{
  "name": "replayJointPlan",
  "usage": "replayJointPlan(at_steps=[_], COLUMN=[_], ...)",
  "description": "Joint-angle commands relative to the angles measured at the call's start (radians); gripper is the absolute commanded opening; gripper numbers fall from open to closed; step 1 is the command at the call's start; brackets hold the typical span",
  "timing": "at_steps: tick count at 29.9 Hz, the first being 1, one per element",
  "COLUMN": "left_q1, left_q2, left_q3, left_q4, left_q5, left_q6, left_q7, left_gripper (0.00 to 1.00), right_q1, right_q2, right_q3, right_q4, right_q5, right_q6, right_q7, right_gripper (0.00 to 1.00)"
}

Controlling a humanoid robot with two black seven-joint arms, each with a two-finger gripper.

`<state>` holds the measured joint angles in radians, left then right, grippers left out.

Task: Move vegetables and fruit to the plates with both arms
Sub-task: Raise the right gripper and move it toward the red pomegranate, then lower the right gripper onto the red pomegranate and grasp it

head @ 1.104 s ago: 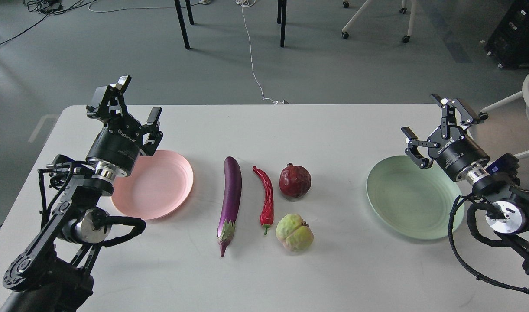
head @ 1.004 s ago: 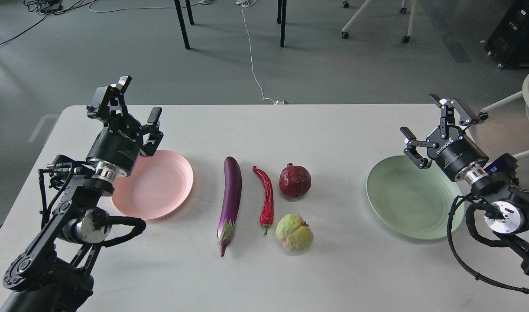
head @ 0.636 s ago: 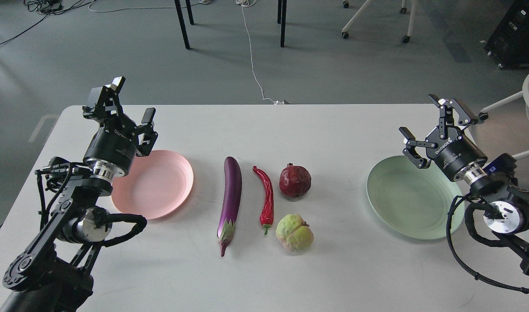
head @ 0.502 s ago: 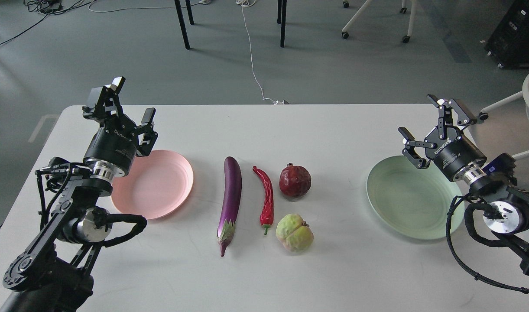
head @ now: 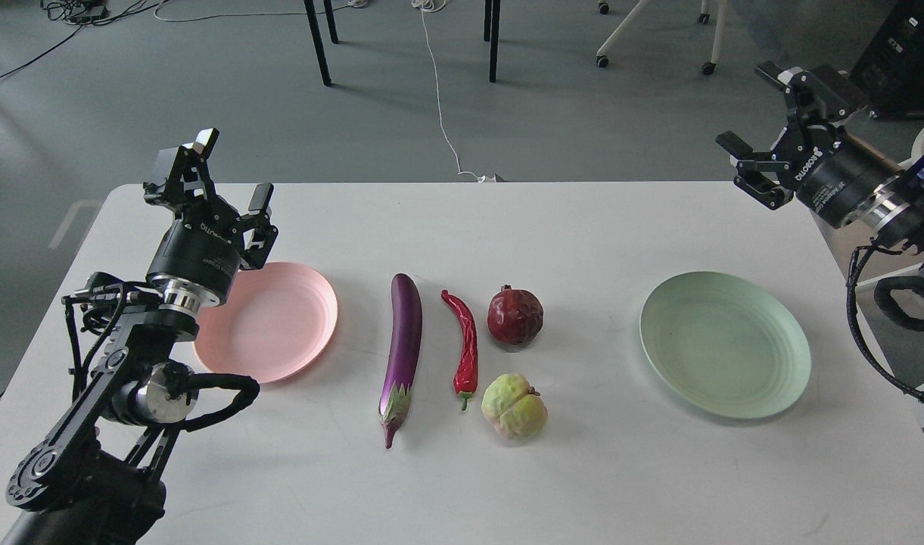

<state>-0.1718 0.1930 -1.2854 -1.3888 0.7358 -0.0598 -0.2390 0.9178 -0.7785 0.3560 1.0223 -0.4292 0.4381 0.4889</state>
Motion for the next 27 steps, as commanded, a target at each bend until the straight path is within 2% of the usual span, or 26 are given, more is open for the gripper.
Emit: replayJointPlan(at_steps=[1,5,10,19,27], left_q1=[0.0,-0.002,0.0,-0.002,0.0], left_q2=[0.0,0.002,0.0,-0.003,0.003], left_q3=[0.0,0.0,0.0,0.0,-0.002], left_q4=[-0.001,-0.004,-0.01,-0.012,-0.012], left_q5=[0.001,-0.001,0.001,0.001,-0.001], left_q6=[0.0,0.0,0.0,0.0,0.0], left_q7=[0.0,0.001,0.0,0.0,0.001], left_gripper=[0.98,0.98,0.98,0.98,0.98], right_q1=[0.159,0.334,0.53,0.547,0.532], right_q2=[-0.005,0.043,0.269,0.583,0.696], right_q3=[-0.136,-0.348,-0.673,-0.868,-0.928], right_q4=[0.056,0.101,0.02,-0.138,-0.246], right_q5=[-0.26,-0.552,-0.805,-0.83,-0.83], right_q6=[0.002,0.002,0.002,-0.004,-0.007], right_q7=[0.0,0.0,0.0,0.0,0.0], right_gripper=[0.99,0.99,0.99,0.99,0.98])
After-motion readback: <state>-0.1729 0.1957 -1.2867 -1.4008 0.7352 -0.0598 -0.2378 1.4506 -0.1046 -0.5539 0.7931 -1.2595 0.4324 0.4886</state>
